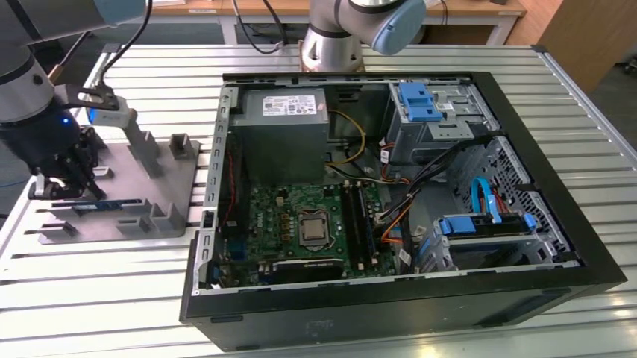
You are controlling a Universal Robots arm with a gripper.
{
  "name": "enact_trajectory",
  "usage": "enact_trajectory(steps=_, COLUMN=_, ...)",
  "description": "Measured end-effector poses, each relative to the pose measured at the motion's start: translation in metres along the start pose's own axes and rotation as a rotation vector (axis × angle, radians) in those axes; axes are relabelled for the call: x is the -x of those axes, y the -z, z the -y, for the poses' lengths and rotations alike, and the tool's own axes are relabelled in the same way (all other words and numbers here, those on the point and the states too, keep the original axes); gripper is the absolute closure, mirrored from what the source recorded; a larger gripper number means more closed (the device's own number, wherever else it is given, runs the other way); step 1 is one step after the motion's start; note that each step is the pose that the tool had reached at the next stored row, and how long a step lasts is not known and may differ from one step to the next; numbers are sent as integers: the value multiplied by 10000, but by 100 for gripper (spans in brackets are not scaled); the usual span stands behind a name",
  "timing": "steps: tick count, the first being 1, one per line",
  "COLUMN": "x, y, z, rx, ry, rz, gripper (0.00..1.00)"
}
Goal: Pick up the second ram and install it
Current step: 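Pick up the second ram and move it above second insertion slot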
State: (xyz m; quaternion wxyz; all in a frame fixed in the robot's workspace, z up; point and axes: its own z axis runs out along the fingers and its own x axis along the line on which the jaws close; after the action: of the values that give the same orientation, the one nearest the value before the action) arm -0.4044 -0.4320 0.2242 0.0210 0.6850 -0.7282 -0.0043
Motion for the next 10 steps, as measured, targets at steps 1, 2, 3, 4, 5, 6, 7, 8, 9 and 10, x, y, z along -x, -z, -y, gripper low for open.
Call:
enact_trajectory(steps=1, x=0, y=0, z=0, rx=-1, ry=53, rz=-2, gripper=90)
enact_trajectory(steps=2, x=0, y=0, z=0, rx=-2, ry=105, rz=-4, gripper=90)
enact_trajectory(steps=3, x=0, y=0, z=0, rx=-3, ry=158, rz=-6, gripper=90)
enact_trajectory(steps=4, x=0, y=0, z=0, rx=-5, ry=210, rz=-7, gripper=90)
enact_trajectory(steps=5, x=0, y=0, z=0, rx=-6, ry=262, rz=-9, gripper=90)
enact_trajectory(steps=6, x=0, y=0, z=0, rx=-7, ry=313, rz=-11, gripper=90)
enact_trajectory(steps=7, x=0, y=0, z=0, rx=-9, ry=363, rz=-13, gripper=90)
enact_trajectory(steps=8, x=0, y=0, z=0, rx=-10, ry=418, rz=-15, gripper=90)
enact_trajectory(steps=9, x=0, y=0, z=0, rx=-11, ry=468, rz=-17, gripper=90)
enact_trajectory(steps=10, x=0, y=0, z=0, rx=-13, ry=519, rz=-18, gripper=90)
